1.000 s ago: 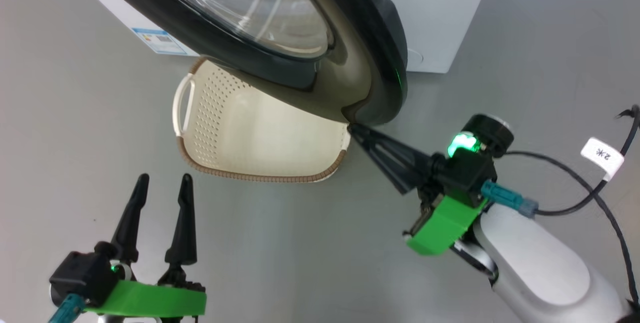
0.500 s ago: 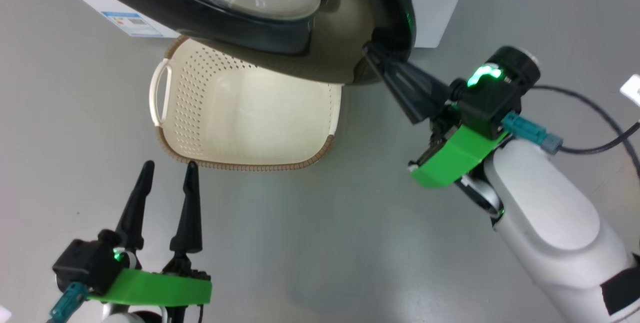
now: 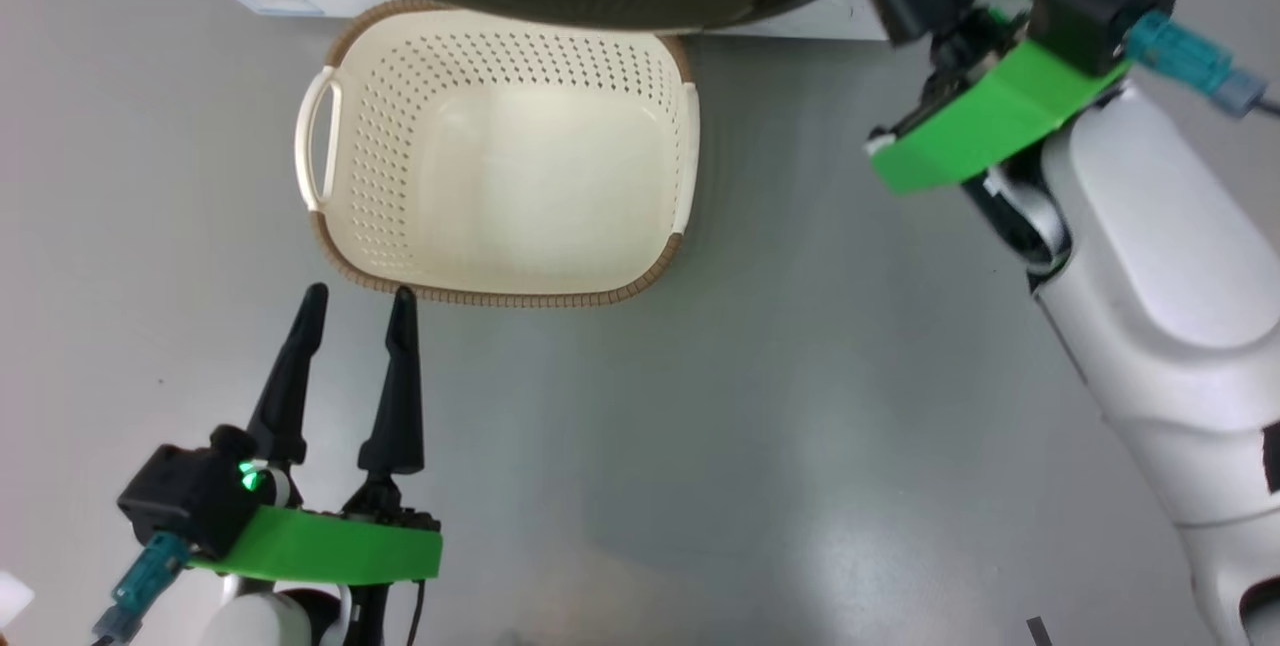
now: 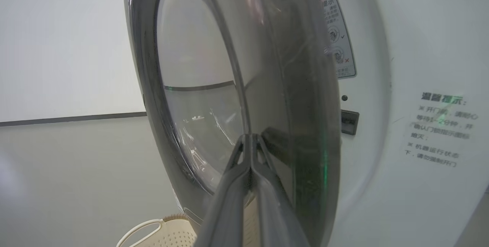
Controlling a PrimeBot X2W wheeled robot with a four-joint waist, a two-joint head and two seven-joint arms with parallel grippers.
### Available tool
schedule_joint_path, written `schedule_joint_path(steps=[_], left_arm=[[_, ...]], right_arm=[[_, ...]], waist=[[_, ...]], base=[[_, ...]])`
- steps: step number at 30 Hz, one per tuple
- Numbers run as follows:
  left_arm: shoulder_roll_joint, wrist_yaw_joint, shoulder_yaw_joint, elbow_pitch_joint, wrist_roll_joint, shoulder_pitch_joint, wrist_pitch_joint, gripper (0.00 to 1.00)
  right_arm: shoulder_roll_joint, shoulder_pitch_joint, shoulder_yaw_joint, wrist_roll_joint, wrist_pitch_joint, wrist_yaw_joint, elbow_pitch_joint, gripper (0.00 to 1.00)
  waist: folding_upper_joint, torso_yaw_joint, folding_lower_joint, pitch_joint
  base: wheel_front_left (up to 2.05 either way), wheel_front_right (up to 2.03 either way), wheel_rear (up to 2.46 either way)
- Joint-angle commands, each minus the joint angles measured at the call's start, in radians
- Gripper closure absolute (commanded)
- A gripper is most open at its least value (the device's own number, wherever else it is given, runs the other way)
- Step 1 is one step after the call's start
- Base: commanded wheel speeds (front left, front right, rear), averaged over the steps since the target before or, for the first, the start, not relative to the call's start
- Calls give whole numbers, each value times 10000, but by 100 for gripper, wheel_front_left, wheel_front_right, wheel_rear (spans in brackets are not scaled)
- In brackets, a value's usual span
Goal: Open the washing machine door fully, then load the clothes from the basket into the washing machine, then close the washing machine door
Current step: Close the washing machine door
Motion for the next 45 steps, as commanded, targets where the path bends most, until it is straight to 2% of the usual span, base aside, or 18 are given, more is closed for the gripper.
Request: schedule_joint_path(steps=[1,18,31,38,45], left_arm=[[137,33,186,-158,-117,-162,-63,0],[137,130,-325,-257,-299,-412,-63,0],[137,-66,-261,-132,-302,-458,-63,0],[137,-132,-162,-70,-270,-481,-63,0],[137,-208,164,-14,-215,-432,-63,0]], right_arm=[[116,-409,-81,47,-46,4,-67,100],[706,-2219,-1486,328,-46,4,698,100],[861,-2418,-1813,247,-46,4,1057,100],[877,-2099,-1284,496,-46,4,973,100],[339,-1293,-451,1154,-46,4,766,100]], waist=[[0,102,-1,230],[0,393,-1,696],[0,263,-1,587],[0,149,-1,466],[0,-117,-1,-82]], base=[[0,0,0],[0,0,0],[0,0,0],[0,0,0],[0,0,0]])
